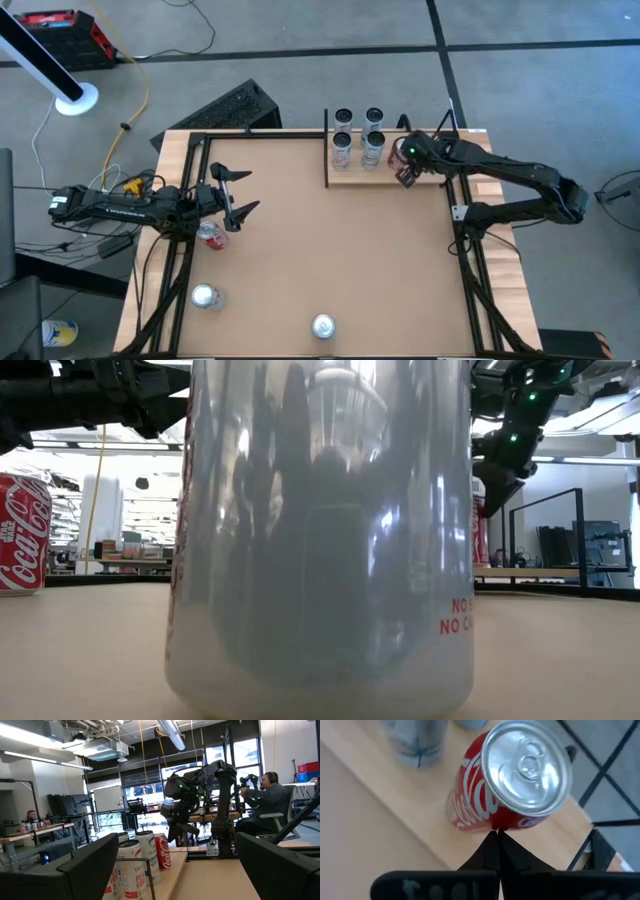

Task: Place canned beverage on shelf
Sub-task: Put the top red soda can on the shelf

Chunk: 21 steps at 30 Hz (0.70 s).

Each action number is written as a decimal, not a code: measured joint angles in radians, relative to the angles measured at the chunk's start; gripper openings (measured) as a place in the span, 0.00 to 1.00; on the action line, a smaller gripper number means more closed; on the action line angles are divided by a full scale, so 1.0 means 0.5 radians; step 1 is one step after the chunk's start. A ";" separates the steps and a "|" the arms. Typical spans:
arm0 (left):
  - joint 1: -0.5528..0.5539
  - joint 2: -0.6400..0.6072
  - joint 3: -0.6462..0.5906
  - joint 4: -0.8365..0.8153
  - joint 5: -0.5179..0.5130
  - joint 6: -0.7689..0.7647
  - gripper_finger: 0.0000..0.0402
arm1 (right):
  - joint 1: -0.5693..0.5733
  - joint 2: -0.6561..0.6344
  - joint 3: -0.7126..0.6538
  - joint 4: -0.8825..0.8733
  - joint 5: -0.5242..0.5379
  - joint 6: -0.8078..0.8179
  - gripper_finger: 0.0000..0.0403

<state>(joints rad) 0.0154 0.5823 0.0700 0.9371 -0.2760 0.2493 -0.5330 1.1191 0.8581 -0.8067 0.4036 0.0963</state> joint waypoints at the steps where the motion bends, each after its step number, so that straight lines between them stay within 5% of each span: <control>1: 0.000 0.000 0.000 0.000 0.000 0.000 0.96 | -0.007 0.000 0.000 0.028 0.023 -0.001 0.04; 6: 0.000 0.000 0.000 0.000 0.000 -0.001 0.96 | -0.075 0.000 0.000 0.077 0.104 0.001 0.04; 21: 0.000 0.000 0.000 -0.006 0.000 0.008 0.96 | 0.100 0.000 0.000 0.118 -0.081 0.070 0.04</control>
<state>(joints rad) 0.0154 0.5823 0.0700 0.9340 -0.2760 0.2535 -0.4831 1.1191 0.8581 -0.7478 0.3632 0.1310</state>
